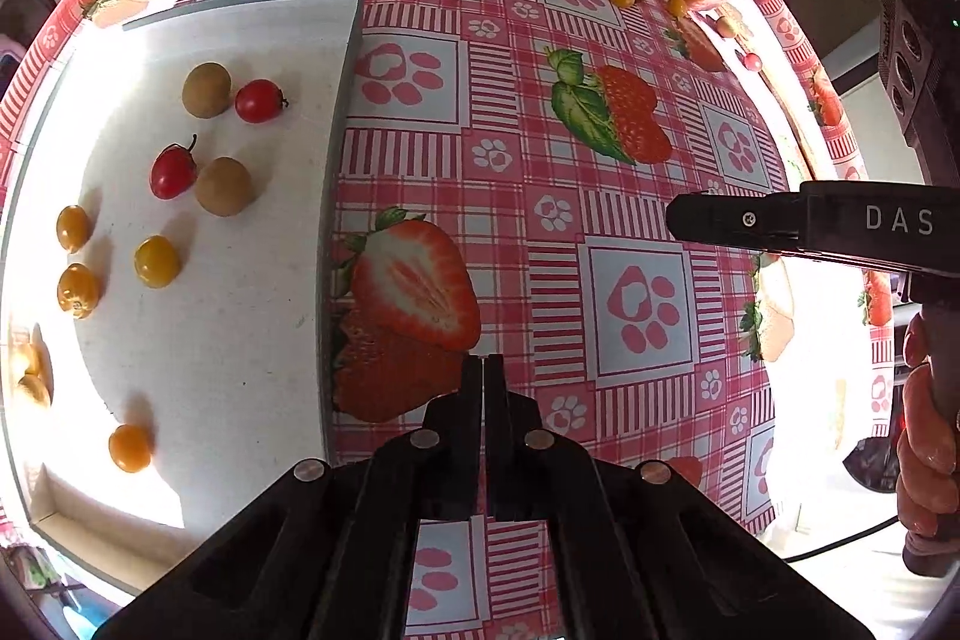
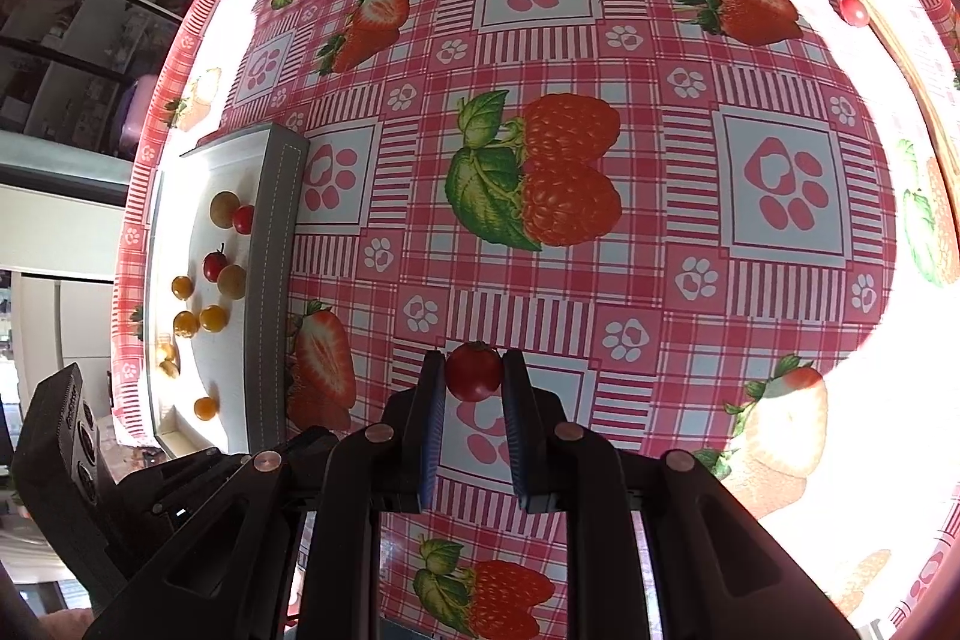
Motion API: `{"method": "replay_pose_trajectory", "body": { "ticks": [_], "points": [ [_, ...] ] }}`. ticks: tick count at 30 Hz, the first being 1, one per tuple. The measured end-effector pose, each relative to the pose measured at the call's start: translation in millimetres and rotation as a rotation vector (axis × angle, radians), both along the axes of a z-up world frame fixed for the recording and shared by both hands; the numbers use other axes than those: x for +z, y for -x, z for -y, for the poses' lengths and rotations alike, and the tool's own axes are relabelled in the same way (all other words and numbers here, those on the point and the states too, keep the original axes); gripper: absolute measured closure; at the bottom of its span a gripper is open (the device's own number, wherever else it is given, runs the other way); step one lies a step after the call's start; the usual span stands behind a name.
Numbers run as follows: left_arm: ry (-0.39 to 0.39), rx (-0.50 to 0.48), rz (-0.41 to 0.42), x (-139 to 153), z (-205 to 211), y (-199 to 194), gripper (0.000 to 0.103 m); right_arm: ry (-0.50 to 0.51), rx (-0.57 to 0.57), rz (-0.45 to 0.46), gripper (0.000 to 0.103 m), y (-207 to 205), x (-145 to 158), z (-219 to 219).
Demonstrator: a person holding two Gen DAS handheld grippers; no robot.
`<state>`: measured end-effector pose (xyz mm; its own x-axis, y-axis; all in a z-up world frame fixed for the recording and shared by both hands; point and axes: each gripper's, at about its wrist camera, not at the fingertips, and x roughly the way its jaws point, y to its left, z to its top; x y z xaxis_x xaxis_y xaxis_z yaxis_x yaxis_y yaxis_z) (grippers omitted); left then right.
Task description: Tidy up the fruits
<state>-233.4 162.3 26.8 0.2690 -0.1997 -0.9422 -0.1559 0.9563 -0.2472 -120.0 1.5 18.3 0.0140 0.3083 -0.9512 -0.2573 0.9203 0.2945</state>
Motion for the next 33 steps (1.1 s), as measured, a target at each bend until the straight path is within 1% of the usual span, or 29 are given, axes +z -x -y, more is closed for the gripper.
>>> {"method": "replay_pose_trajectory", "body": {
  "ticks": [5, 6, 8, 9, 10, 11, 12, 13, 14, 15, 16, 18, 20, 22, 23, 26, 28, 30, 31, 32, 33],
  "points": [
    [0.024, -0.016, -0.01, 2.4, -2.5, 5.2, 0.101, -0.003, -0.002, -0.006, 0.082, 1.7, -1.7, -1.1],
    [0.005, -0.029, -0.007, 3.9, -0.4, 2.4, 0.101, -0.003, -0.002, -0.008, 0.082, 1.9, -1.9, -0.7],
    [-0.041, -0.086, -0.011, 9.4, 9.4, 5.7, 0.101, 0.0, -0.007, -0.014, 0.082, 3.2, -2.4, 0.5],
    [-0.061, -0.115, -0.02, 10.5, 15.4, 6.3, 0.097, 0.003, -0.008, -0.016, 0.082, 3.9, -1.7, 1.6],
    [-0.081, -0.136, -0.028, 12.2, 20.5, 9.9, 0.09, 0.008, -0.01, -0.016, 0.082, 5.3, 0.0, 3.2],
    [-0.096, -0.147, -0.025, 14.7, 24.2, 14.9, 0.059, 0.013, -0.011, -0.015, 0.082, 6.6, 2.6, 4.6],
    [-0.12, -0.147, -0.008, 19.0, 26.8, 20.6, 0.024, 0.019, -0.013, -0.013, 0.082, 8.4, 5.9, 6.4],
    [-0.15, -0.137, 0.037, 27.1, 28.9, 28.7, 0.019, 0.023, -0.013, -0.01, 0.082, 10.0, 9.4, 7.9],
    [-0.165, -0.139, 0.076, 33.9, 32.0, 35.2, 0.019, 0.025, -0.011, -0.006, 0.082, 11.6, 13.2, 9.7],
    [-0.171, -0.152, 0.083, 36.2, 35.7, 38.2, 0.019, 0.028, -0.005, 0.002, 0.082, 13.5, 16.6, 11.0],
    [-0.184, -0.155, 0.074, 34.9, 39.4, 39.3, 0.019, 0.034, 0.003, 0.012, 0.082, 15.2, 18.9, 12.2],
    [-0.195, -0.121, 0.059, 27.4, 42.2, 40.5, 0.019, 0.037, 0.019, 0.013, 0.082, 18.2, 17.5, 15.1],
    [-0.207, -0.044, 0.031, 16.8, 43.2, 40.4, 0.019, 0.025, 0.031, -0.009, 0.082, 20.9, 10.5, 17.9],
    [-0.19, 0.039, 0.001, 6.2, 44.6, 41.3, 0.019, 0.013, 0.067, -0.033, 0.082, 24.3, 2.1, 18.7],
    [-0.196, 0.062, -0.004, 3.2, 47.7, 42.2, 0.019, 0.008, 0.091, -0.034, 0.082, 26.3, -0.2, 19.4],
    [-0.266, 0.128, 0.003, -3.3, 61.9, 46.5, 0.019, -0.01, 0.144, -0.043, 0.082, 31.5, -4.2, 27.0],
    [-0.282, 0.196, -0.003, -9.3, 65.1, 46.6, 0.019, -0.017, 0.186, -0.053, 0.082, 33.9, -7.0, 32.8],
    [-0.282, 0.271, -0.008, -17.0, 64.7, 46.2, 0.019, -0.016, 0.233, -0.059, 0.082, 35.1, -7.9, 38.7],
    [-0.28, 0.306, -0.018, -21.9, 64.0, 45.7, 0.02, -0.013, 0.254, -0.058, 0.082, 35.6, -7.8, 41.5],
    [-0.279, 0.34, -0.027, -26.3, 63.2, 45.9, 0.024, -0.009, 0.273, -0.057, 0.082, 35.6, -7.5, 44.8],
    [-0.273, 0.364, -0.034, -29.9, 62.1, 46.6, 0.026, -0.008, 0.285, -0.057, 0.082, 35.6, -7.2, 48.0]
  ]
}}
